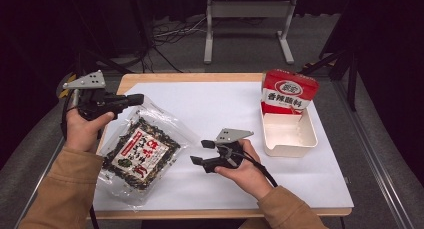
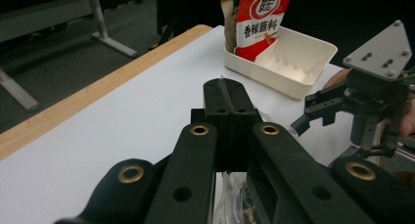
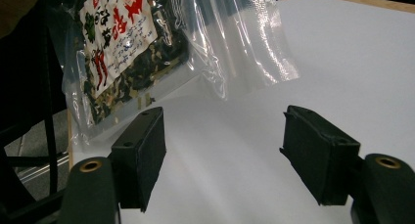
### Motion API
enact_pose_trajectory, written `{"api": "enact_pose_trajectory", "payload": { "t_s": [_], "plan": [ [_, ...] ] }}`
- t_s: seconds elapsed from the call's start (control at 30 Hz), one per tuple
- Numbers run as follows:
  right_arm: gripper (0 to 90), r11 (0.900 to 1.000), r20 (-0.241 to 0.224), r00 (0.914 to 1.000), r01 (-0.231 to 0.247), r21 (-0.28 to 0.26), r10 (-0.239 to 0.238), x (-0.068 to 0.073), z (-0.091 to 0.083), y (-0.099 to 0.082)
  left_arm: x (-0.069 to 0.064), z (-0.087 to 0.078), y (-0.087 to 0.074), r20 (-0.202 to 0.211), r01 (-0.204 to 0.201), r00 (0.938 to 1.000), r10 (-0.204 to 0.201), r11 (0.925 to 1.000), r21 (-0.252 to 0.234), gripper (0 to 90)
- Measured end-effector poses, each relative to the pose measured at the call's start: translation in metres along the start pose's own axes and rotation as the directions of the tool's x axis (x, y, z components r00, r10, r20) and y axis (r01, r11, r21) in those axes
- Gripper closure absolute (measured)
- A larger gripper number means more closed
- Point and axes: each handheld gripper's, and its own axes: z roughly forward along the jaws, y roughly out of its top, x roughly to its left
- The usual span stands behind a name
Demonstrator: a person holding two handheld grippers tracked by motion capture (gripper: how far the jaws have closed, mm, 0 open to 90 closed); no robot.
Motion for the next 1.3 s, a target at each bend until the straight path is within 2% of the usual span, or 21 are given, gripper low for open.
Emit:
{"api": "enact_pose_trajectory", "payload": {
  "t_s": [0.4,0.5,0.53,0.63,0.9,1.03,1.07,1.1,1.13,1.27,1.3],
  "plan": [
    [31.9,0.9993,-0.045,0.9988,-0.019,-0.033,0.018,0.005,0.015,0.004,-0.007,0.004,0.002,0.020,-0.012,0.9997,0.012,0.9999,-0.010,90.0],
    [31.5,0.9992,-0.050,0.9986,-0.019,-0.034,0.018,0.005,0.017,0.004,-0.007,0.004,0.003,0.021,-0.022,0.9995,0.022,0.9997,-0.008,90.0],
    [31.5,0.9994,-0.047,0.9988,-0.017,-0.031,0.016,0.005,0.019,0.003,-0.007,0.004,0.003,0.019,-0.010,0.9998,0.010,0.9999,-0.009,90.0],
    [31.1,0.9993,-0.047,0.9986,-0.025,-0.028,0.024,0.004,0.022,0.003,-0.006,0.005,0.002,0.021,-0.011,0.9997,0.011,0.9999,-0.012,90.0],
    [31.5,0.9989,-0.078,0.9962,-0.042,-0.022,0.040,0.008,0.035,0.002,-0.007,0.006,0.002,0.032,-0.019,0.9993,0.020,0.9997,-0.016,90.0],
    [33.0,0.9973,-0.110,0.9921,-0.065,-0.035,0.060,0.011,0.041,0.002,-0.008,0.006,0.003,0.040,-0.009,0.9992,0.009,0.9997,-0.022,90.0],
    [33.0,0.9951,-0.135,0.9872,-0.091,-0.038,0.085,0.010,0.043,0.002,-0.008,0.006,0.003,0.040,-0.016,0.9991,0.017,0.9996,-0.021,90.0],
    [33.7,0.9921,-0.158,0.9812,-0.118,-0.042,0.110,0.009,0.044,0.001,-0.009,0.006,0.002,0.041,-0.007,0.9991,0.008,0.9997,-0.023,90.0],
    [35.9,0.9915,-0.162,0.9803,-0.122,-0.045,0.113,0.009,0.045,0.001,-0.008,0.005,0.002,0.042,-0.009,0.9991,0.010,0.9996,-0.026,90.0],
    [52.1,0.9926,-0.190,0.9773,-0.107,-0.058,0.094,0.009,0.045,0.003,-0.007,0.003,0.001,0.035,-0.016,0.9993,0.017,0.9994,-0.030,90.0],
    [55.9,0.9928,-0.200,0.9759,-0.102,-0.062,0.088,0.009,0.044,0.003,-0.007,0.002,0.001,0.036,-0.004,0.9994,0.006,0.9995,-0.032,90.0]
  ]
}}
